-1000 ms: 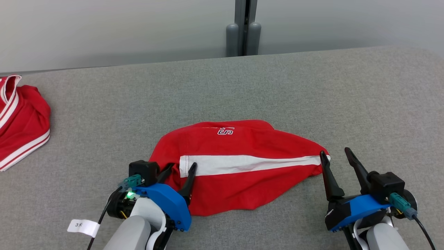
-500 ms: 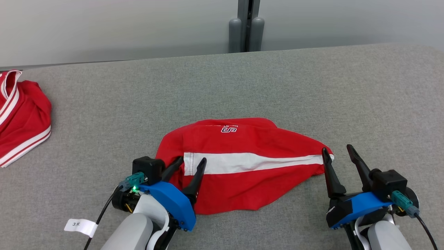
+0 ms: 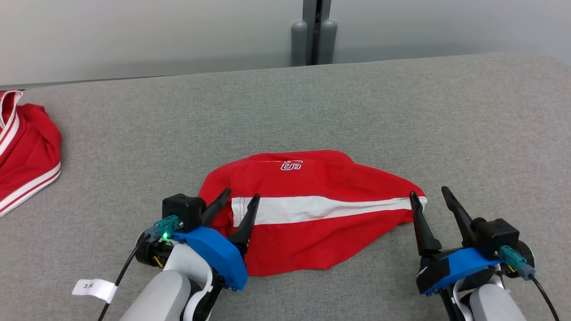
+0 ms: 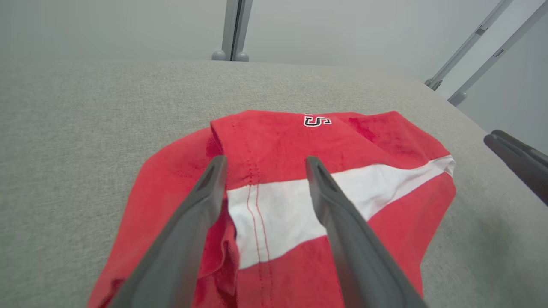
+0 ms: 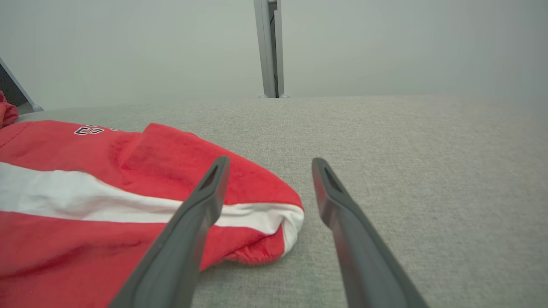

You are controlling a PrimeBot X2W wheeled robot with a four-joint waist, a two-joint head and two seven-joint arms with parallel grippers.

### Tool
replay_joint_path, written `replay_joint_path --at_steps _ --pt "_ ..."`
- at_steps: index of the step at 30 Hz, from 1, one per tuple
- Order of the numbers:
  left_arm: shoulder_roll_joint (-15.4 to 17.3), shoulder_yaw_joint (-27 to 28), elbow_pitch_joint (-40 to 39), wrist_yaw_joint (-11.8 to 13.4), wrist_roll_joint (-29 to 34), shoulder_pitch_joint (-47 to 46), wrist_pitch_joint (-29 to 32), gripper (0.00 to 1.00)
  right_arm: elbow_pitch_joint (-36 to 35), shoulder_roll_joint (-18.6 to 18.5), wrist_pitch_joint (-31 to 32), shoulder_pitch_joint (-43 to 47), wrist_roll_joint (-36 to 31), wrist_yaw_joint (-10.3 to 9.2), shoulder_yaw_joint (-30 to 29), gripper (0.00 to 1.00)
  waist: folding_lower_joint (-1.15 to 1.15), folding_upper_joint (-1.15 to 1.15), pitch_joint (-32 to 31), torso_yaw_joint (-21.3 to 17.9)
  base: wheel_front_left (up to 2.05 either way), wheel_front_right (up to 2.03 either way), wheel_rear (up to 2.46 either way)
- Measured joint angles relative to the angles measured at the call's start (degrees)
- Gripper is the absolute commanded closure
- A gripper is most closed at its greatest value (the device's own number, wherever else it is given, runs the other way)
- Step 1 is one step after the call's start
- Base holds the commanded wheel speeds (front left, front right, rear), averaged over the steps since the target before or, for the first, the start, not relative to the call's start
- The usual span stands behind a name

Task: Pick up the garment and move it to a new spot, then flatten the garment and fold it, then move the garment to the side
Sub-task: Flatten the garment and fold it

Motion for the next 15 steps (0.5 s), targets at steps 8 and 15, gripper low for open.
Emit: replay_joint_path --at_steps 8,15 --pt "0.1 0.23 3.7 0.1 -0.97 0.07 0.31 0.0 0.15 0.0 -0.01 -0.04 0.0 0.0 0.07 0.0 0.0 0.0 0.22 -0.86 0.0 0.0 0.0" --pt "-0.76 -1.9 3.66 -1.13 -1.38 0.05 0.2 0.0 0.31 0.0 -0.01 -0.03 -0.01 0.0 0.11 0.0 0.0 0.0 0.11 -0.83 0.0 0.0 0.0"
